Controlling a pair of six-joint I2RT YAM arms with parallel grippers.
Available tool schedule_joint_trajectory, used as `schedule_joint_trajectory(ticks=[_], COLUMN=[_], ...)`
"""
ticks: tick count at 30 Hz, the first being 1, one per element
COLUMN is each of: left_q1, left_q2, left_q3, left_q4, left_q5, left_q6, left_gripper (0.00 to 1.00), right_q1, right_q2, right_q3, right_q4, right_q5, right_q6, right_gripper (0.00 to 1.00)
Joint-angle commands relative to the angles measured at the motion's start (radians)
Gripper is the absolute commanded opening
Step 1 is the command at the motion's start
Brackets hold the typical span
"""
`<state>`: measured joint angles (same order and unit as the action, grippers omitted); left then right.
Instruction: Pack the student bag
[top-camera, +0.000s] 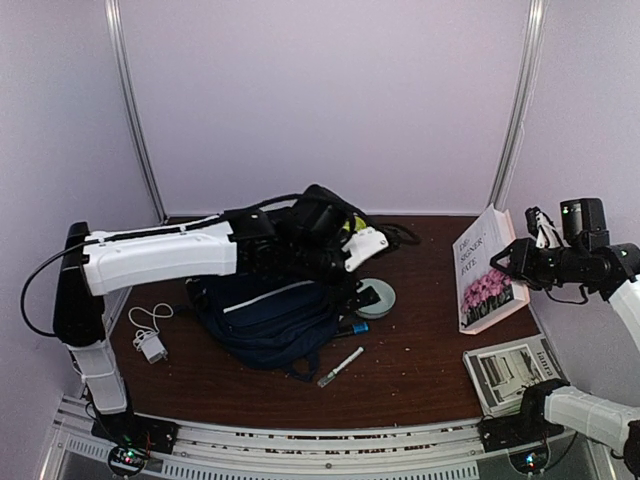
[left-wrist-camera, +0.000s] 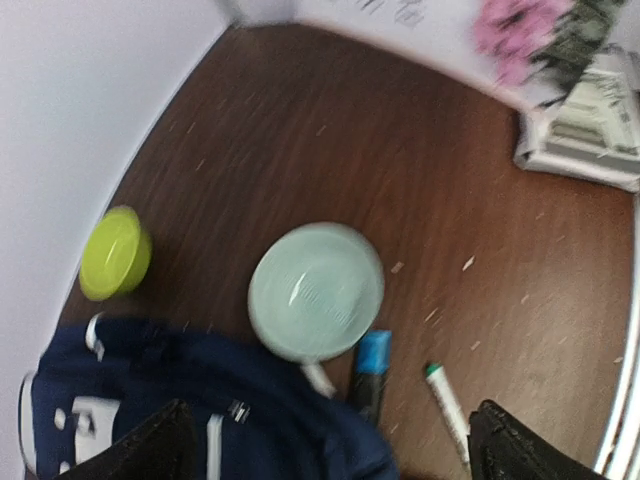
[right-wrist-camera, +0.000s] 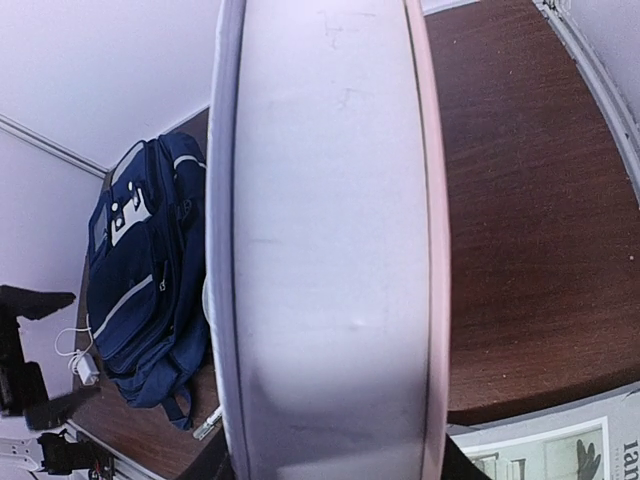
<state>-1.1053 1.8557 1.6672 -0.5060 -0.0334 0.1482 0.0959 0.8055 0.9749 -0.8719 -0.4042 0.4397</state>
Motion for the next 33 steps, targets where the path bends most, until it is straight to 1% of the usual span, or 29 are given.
schedule_joint_trajectory(ticks=[1,3,5,7,9,10,12,15,17,18,19,20,21,23,26,29,31,33], left_q1=[0.129,0.150,0.169,0.193,0.220,0.235,0.255,0.257,0.257,0.257,0.256,0.257,0.256,0.257,0.257,0.257,0.257,0.256], left_q2=[-0.081,-0.131,-0.169,-0.178,-0.168,-0.164,-0.146,-0.101,-0.062,-0.050,-0.045,-0.048,-0.059,-0.106,-0.224,-0.371,-0.437,-0.479], left_q3=[-0.188,-0.294,-0.360,-0.402,-0.429,-0.442,-0.449,-0.448,-0.438,-0.429,-0.423,-0.418,-0.416,-0.417,-0.434,-0.462,-0.472,-0.463], left_q4=[-0.251,-0.249,-0.237,-0.222,-0.204,-0.191,-0.181,-0.162,-0.164,-0.169,-0.170,-0.168,-0.162,-0.146,-0.096,-0.015,0.023,0.041], left_q5=[-0.220,-0.255,-0.290,-0.294,-0.277,-0.272,-0.294,-0.297,-0.339,-0.365,-0.392,-0.418,-0.437,-0.481,-0.537,-0.549,-0.550,-0.562], left_q6=[-0.155,-0.171,-0.189,-0.198,-0.206,-0.211,-0.230,-0.208,-0.207,-0.207,-0.207,-0.207,-0.206,-0.208,-0.216,-0.205,-0.191,-0.172], left_gripper=[0.98,0.98,0.97,0.95,0.91,0.87,0.83,0.83,0.82,0.77,0.67,0.55,0.39,0.00,0.00,0.00,0.00,0.00], right_q1=[0.003,0.003,0.004,0.004,0.004,0.004,0.004,0.003,0.004,0.004,0.004,0.004,0.004,0.004,0.022,0.120,0.222,0.322], right_q2=[-0.005,0.004,0.014,0.020,0.021,0.021,0.021,0.015,0.010,0.011,0.011,0.012,0.013,0.018,0.028,0.043,0.065,0.103], right_q3=[0.030,0.031,0.034,0.035,0.034,0.034,0.036,0.036,0.035,0.036,0.039,0.043,0.048,0.059,0.071,0.072,0.049,-0.025], right_q4=[-0.017,-0.002,0.006,0.015,0.024,0.027,0.026,0.019,0.016,0.016,0.017,0.019,0.022,0.030,0.057,0.147,0.263,0.470], right_q5=[0.042,0.022,0.004,-0.010,-0.016,-0.018,-0.029,-0.026,-0.017,-0.016,-0.023,-0.035,-0.054,-0.103,-0.181,-0.209,-0.226,-0.298], right_q6=[-0.041,-0.035,-0.035,-0.033,-0.029,-0.027,-0.028,-0.034,-0.034,-0.034,-0.032,-0.034,-0.036,-0.045,-0.048,-0.002,0.065,0.208], right_gripper=[0.30,0.29,0.29,0.29,0.30,0.30,0.30,0.31,0.31,0.30,0.30,0.30,0.31,0.31,0.30,0.30,0.30,0.30])
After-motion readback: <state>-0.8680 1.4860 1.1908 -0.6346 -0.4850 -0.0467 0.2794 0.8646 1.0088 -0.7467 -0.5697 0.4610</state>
